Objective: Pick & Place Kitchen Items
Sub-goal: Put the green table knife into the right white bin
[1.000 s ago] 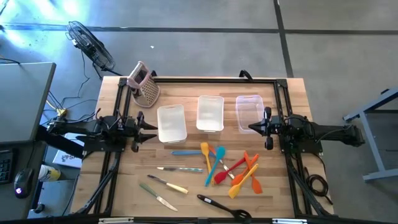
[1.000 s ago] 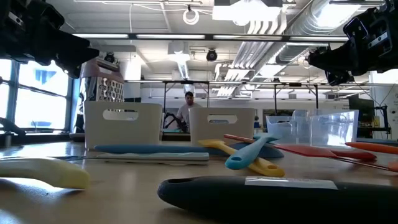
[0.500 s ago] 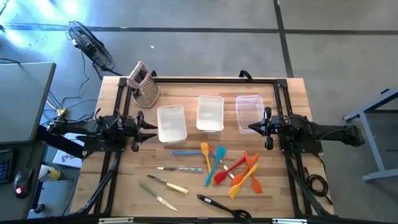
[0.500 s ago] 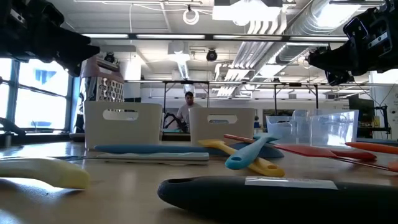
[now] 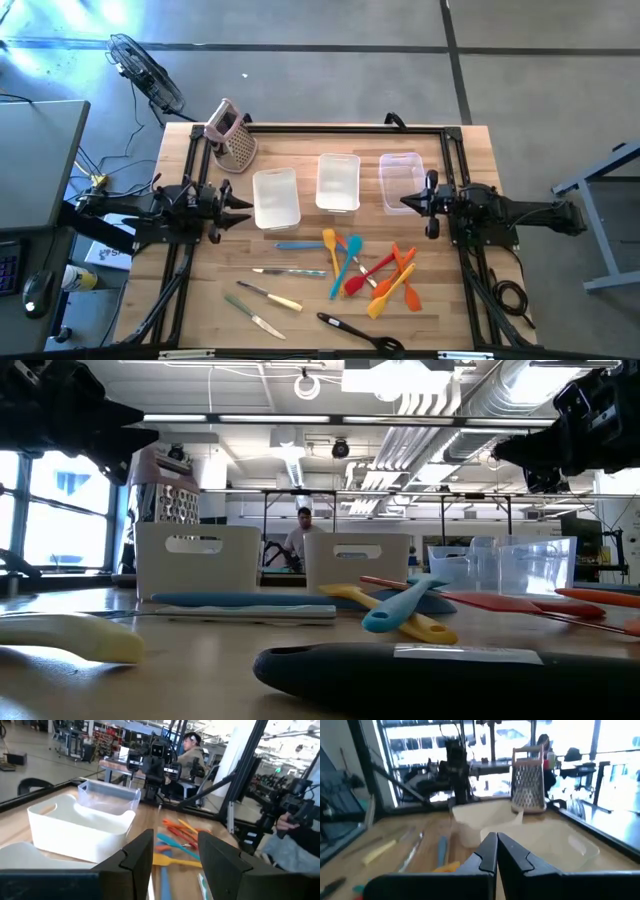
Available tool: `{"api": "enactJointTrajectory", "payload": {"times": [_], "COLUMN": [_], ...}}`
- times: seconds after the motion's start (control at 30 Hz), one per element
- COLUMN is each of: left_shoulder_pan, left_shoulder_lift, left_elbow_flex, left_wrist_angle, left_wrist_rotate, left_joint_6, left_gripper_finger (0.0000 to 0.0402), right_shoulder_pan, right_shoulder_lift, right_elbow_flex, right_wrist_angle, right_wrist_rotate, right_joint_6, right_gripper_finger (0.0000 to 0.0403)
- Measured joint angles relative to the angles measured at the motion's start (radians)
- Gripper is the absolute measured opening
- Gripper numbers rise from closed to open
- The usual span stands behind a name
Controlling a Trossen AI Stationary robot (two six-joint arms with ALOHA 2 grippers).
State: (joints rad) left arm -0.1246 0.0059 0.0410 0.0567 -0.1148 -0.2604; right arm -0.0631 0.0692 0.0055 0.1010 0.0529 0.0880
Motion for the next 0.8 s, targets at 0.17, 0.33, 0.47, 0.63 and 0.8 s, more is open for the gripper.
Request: {"api": "enactJointTrajectory", "payload": {"times": [0.17,0.33,0.47,0.63,0.8], "left_shoulder_pan": [0.000,0.000,0.000,0.000,0.000], "left_shoulder_lift": [0.000,0.000,0.000,0.000,0.000], "left_elbow_flex": [0.000,0.002,0.002,0.003,0.003], "left_wrist_angle": [0.000,-0.019,-0.011,-0.007,-0.004], "left_wrist_rotate": [-0.110,-0.248,-0.330,-0.333,-0.273], "left_joint_6": [0.001,0.014,0.077,0.072,0.072], "left_gripper_finger": [0.0152,0.0152,0.0152,0.0152,0.0152], "right_shoulder_pan": [0.001,0.001,0.001,-0.001,0.000], "right_shoulder_lift": [0.000,0.000,0.000,0.000,0.002], "right_elbow_flex": [0.000,0.000,0.000,0.000,0.000], "right_wrist_angle": [0.014,0.012,0.013,0.007,-0.026], "right_wrist_rotate": [-0.029,-0.029,-0.029,-0.026,-0.011], "right_joint_6": [0.177,0.173,0.171,0.141,0.059], "right_gripper_finger": [0.0003,0.0003,0.0003,0.0003,0.0003]}}
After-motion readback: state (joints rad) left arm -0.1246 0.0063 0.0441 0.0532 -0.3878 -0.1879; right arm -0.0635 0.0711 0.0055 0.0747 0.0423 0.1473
